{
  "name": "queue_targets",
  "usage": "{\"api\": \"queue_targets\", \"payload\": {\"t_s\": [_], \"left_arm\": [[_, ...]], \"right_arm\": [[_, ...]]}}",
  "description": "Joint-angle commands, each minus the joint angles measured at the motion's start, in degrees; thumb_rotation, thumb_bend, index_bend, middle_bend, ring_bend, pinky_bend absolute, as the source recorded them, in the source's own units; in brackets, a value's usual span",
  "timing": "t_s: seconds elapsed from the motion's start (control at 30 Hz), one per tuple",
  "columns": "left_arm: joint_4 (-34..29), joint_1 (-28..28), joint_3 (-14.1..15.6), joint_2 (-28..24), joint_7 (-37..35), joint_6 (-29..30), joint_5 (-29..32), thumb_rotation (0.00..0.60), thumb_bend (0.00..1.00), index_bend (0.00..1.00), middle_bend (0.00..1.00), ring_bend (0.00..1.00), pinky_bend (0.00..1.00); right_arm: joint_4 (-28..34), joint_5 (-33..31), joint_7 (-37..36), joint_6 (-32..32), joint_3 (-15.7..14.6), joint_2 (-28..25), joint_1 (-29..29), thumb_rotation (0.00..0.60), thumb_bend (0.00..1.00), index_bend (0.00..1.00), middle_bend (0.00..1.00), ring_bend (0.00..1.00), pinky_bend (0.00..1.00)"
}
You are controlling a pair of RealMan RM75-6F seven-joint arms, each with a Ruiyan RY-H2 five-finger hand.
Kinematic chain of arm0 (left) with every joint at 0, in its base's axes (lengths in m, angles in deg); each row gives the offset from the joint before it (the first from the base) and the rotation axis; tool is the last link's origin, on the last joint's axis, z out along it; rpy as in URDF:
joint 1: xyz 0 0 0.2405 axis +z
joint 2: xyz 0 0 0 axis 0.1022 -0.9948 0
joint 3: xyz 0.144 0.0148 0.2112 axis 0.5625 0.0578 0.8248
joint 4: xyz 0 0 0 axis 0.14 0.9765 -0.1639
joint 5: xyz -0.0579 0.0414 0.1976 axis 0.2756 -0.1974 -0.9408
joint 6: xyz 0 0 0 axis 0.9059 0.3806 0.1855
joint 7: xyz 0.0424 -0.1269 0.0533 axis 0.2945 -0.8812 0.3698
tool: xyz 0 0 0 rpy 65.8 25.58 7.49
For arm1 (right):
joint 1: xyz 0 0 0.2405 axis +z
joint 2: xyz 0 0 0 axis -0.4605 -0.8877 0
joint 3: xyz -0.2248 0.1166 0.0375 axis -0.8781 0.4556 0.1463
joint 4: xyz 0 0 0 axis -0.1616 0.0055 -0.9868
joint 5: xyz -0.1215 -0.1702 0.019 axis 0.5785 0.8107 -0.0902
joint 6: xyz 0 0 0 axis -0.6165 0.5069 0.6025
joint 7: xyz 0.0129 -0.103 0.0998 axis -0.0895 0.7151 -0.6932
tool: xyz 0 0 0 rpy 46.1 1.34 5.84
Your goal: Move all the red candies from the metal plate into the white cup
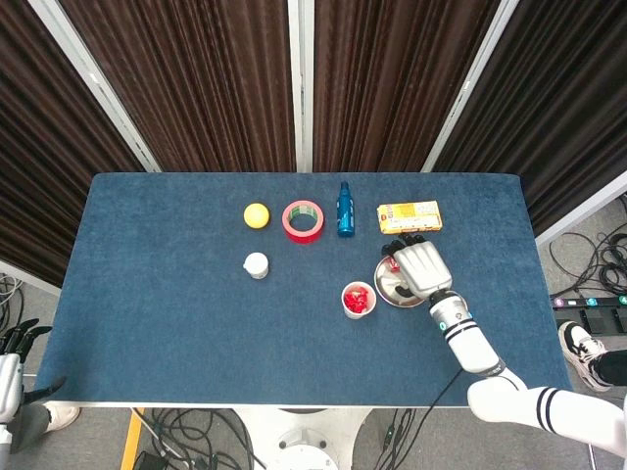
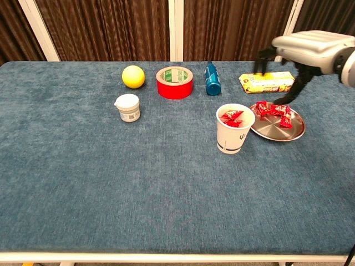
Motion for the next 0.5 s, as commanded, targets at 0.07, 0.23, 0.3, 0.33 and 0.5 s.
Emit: {"api": "queue_targets", "payload": {"t_s": [0.07, 0.23, 0.3, 0.33, 0.5], "left_arm": [[-0.09, 0.02, 0.07, -0.06, 0.08, -0.02, -0.01, 0.6, 0.09, 0.3, 0.25, 0.17, 0.28], [-0.19, -0.01, 0.07, -0.22, 0.12, -0.14, 0.04, 0.6, 0.09, 0.3, 0.25, 0.17, 0.28], [-0.29, -0.11, 0.09, -0.22, 0.25, -0.27, -0.02, 0.6, 0.09, 0.3, 0.25, 0.17, 0.28], [-0.36, -0.19, 0.07, -0.22, 0.3, -0.34, -0.05, 0.6, 0.09, 0.3, 0.25, 0.17, 0.28], [-0.53, -0.34, 0.02, -0.23, 0.61, -0.48, -0.03, 0.6, 0.09, 0.3, 0.25, 0.17, 0.28]], "right_arm": [[-6.72, -6.67, 1.91, -4.03, -0.43, 2.29, 0.8, 0.6, 0.14, 0.35, 0.35, 0.17, 0.27], [-11.33, -9.48, 2.13, -6.18, -1.59, 4.37, 0.82, 0.6, 0.16, 0.35, 0.36, 0.17, 0.27], [-12.2, -9.64, 1.97, -6.63, -2.05, 4.81, 0.68, 0.6, 0.16, 0.35, 0.36, 0.17, 0.27], [-12.62, -9.66, 1.79, -6.91, -2.33, 5.07, 0.57, 0.6, 0.17, 0.35, 0.36, 0.17, 0.27], [-13.85, -9.11, 0.54, -7.61, -2.89, 6.01, 0.2, 0.6, 0.17, 0.35, 0.36, 0.17, 0.27]]}}
